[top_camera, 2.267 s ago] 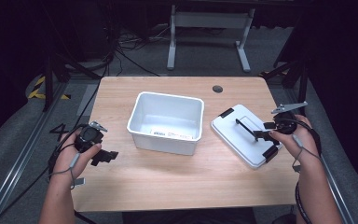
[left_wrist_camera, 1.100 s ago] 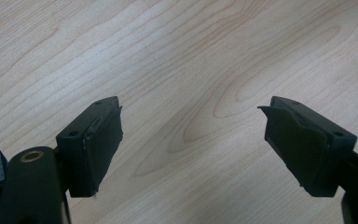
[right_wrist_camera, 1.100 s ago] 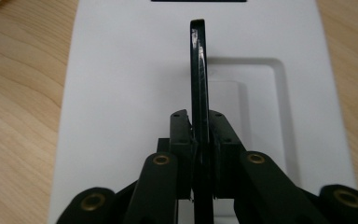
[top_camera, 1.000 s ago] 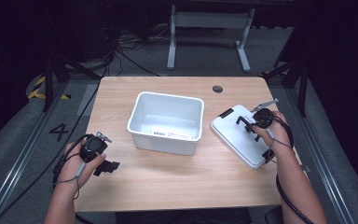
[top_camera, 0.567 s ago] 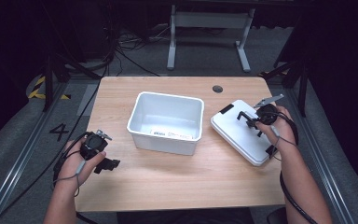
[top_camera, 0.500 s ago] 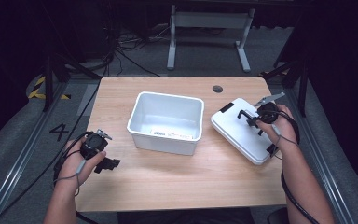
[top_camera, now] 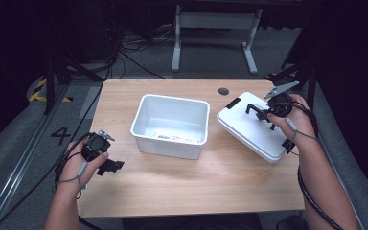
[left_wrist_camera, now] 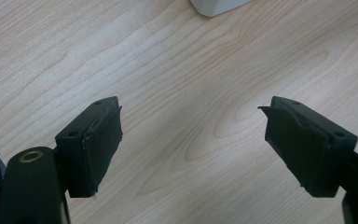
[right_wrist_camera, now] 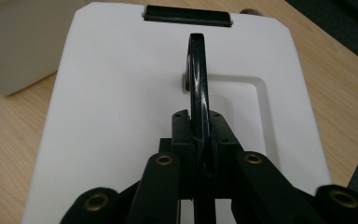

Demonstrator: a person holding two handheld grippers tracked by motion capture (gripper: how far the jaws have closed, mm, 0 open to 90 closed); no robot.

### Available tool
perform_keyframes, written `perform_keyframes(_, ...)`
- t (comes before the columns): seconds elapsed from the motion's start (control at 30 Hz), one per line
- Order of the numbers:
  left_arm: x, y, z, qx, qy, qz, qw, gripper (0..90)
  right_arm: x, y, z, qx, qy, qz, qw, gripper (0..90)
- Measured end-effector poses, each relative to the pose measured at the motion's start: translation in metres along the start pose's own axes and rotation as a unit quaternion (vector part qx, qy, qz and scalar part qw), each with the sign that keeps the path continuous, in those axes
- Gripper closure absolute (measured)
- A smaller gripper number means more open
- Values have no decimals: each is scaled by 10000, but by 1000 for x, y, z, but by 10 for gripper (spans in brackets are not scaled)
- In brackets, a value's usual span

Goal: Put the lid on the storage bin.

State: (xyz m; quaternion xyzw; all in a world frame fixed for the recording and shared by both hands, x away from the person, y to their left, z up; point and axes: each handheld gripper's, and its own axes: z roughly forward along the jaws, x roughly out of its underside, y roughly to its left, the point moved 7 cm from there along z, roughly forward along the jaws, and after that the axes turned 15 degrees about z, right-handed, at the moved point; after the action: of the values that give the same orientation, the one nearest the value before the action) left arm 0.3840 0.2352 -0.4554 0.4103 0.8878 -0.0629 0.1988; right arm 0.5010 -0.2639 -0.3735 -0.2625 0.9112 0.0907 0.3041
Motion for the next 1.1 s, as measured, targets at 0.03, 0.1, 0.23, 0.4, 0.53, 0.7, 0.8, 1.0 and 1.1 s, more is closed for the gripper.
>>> perform_keyframes(0.03,0,0,-1,-7,-7,-3,10000,193,-2,1,-2,-26,-15,-23,10000,842)
perform_keyframes(0.1,0,1,-1,8,-27,-16,10000,193,-8,4,-8,-78,-54,-67,9999,841)
perform_keyframes(0.23,1,2,-2,-2,-24,-28,10000,193,-18,9,-18,-72,-130,-174,9997,842)
perform_keyframes(0.4,2,2,-3,-10,-44,-21,10000,193,-30,19,-25,-156,-181,-307,9992,842)
perform_keyframes(0.53,2,3,-4,-17,-54,-41,10000,193,-42,30,-30,-250,-248,-418,9985,842)
perform_keyframes(0.7,4,3,-6,-31,-59,-53,10000,192,-58,47,-33,-355,-297,-639,9969,842)
perform_keyframes(0.8,5,2,-7,-32,-53,-73,10000,192,-69,59,-34,-382,-320,-795,9956,842)
perform_keyframes(1.0,8,2,-9,-37,-80,-105,9999,192,-86,76,-34,-458,-366,-1021,9930,842)
perform_keyframes(1.1,11,2,-10,-58,-68,-97,9999,191,-96,88,-32,-542,-388,-1149,9911,842)
